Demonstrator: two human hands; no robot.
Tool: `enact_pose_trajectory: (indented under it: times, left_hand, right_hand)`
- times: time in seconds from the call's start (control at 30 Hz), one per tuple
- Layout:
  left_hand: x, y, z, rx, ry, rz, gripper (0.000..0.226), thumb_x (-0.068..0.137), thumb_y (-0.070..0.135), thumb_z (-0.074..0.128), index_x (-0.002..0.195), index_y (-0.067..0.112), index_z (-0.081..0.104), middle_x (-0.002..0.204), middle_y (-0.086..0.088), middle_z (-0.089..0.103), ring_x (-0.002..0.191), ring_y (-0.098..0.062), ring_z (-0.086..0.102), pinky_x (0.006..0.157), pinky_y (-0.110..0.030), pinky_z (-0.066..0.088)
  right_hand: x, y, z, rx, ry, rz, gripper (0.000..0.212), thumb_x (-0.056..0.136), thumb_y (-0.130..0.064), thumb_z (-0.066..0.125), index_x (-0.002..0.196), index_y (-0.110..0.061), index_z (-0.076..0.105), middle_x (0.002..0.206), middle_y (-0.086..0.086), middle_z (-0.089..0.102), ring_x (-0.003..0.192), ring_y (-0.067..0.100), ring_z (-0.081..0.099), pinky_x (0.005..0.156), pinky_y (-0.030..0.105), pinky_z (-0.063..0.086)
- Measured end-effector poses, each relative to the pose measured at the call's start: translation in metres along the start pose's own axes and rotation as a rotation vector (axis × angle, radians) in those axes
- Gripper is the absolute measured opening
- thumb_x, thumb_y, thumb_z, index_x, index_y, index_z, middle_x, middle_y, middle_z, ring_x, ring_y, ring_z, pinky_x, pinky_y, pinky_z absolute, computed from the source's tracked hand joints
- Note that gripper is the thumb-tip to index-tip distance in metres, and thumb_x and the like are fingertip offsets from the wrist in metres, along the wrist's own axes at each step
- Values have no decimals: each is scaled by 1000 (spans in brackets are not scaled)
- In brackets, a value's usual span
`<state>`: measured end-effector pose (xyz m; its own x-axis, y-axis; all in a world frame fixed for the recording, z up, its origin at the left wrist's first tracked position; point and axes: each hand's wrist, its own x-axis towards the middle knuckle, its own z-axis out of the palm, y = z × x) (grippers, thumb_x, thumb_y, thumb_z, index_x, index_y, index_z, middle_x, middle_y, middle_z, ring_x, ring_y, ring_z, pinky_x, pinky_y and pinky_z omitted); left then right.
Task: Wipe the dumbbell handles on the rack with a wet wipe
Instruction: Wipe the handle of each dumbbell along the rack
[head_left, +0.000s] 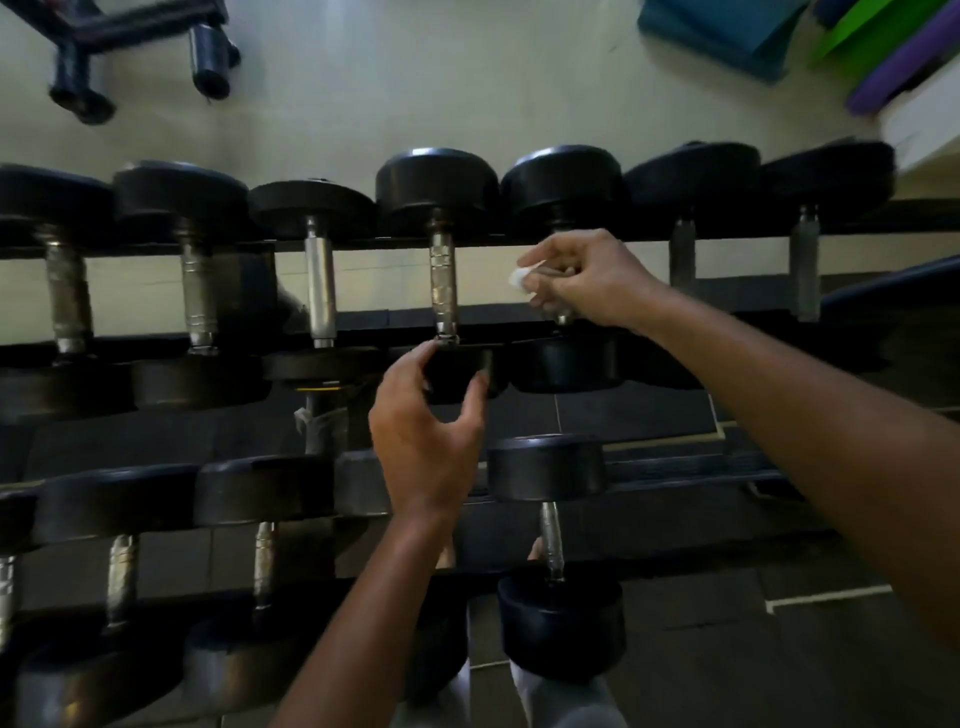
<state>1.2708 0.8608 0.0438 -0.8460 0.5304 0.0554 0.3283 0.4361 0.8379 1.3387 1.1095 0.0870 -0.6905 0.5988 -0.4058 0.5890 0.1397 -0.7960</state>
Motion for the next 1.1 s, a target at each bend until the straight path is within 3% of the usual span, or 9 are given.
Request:
enact_pose_trajectory:
  times: [0.1, 0.2, 0.33, 0.47, 0.57, 0.7, 0.83, 0.97, 1.1]
  left_hand:
    - [-7, 33, 36, -1, -86, 38, 55, 91, 46, 86, 136, 19, 68, 126, 7, 68, 120, -8, 56, 102, -21, 48]
    - [-8, 54, 73, -11, -199, -44, 67, 87, 55, 85, 141, 22, 64, 129, 14, 57, 122, -3, 48, 96, -4, 40]
    - [-11, 57, 99, -8, -207, -128, 75, 83, 56, 88, 144, 24, 60, 133, 9, 53, 125, -10, 53, 106, -31, 55]
    - [-15, 56, 98, -37, -171, -161, 80, 82, 55, 90, 147, 20, 61, 131, 13, 53, 125, -10, 58, 107, -36, 58]
    - [-13, 58, 97, -44, -160, -189, 82, 79, 55, 91, 147, 19, 62, 131, 13, 55, 125, -8, 58, 109, -36, 57]
    - [-12, 62, 96, -51, -157, -210, 81, 78, 51, 94, 145, 17, 64, 131, 14, 55, 124, -4, 56, 112, -33, 54]
    - [-12, 58, 97, -92, -141, -233, 79, 74, 51, 96, 140, 20, 66, 129, 15, 55, 124, -5, 57, 111, -36, 56]
    - [-13, 53, 99, -120, -133, -231, 79, 74, 50, 96, 140, 21, 66, 132, 14, 57, 128, -5, 57, 112, -37, 55]
    - [-14, 49, 102, -139, -126, -230, 76, 74, 49, 96, 138, 24, 66, 133, 13, 57, 128, -5, 57, 112, -37, 55]
  right_hand:
    - [-15, 23, -26, 193, 21, 63, 40, 100, -13, 74, 138, -21, 65, 123, 10, 70, 100, 18, 79, 85, 35, 66]
    - [-30, 39, -45, 258, 14, 73, 43, 104, -9, 68, 145, -20, 62, 127, 6, 65, 101, 12, 79, 88, 32, 65]
    - [-41, 58, -64, 254, -11, 104, 29, 106, -14, 64, 134, -21, 68, 133, 4, 62, 101, 12, 78, 90, 34, 65]
    - [-39, 69, -67, -90, 80, -46, 18, 100, -31, 76, 118, -33, 77, 118, -13, 70, 105, 5, 67, 93, 33, 59]
    - [-27, 64, -62, -189, 111, -141, 21, 98, -33, 78, 118, -33, 78, 113, -15, 72, 100, 2, 66, 93, 35, 59]
    - [-3, 50, -46, -270, -38, -251, 30, 98, -26, 78, 128, -27, 75, 125, -6, 71, 110, 9, 67, 97, 38, 60]
    - [11, 53, -39, -640, -208, -389, 25, 101, -36, 70, 125, -33, 75, 125, -10, 62, 112, 12, 59, 98, 41, 56]
    - [21, 50, -45, -968, -247, -517, 27, 101, -49, 64, 126, -46, 73, 133, -5, 46, 127, 20, 40, 111, 45, 38]
    - [36, 28, -25, -1256, -320, -540, 24, 100, -51, 59, 112, -39, 76, 143, 3, 36, 143, 31, 25, 120, 54, 20]
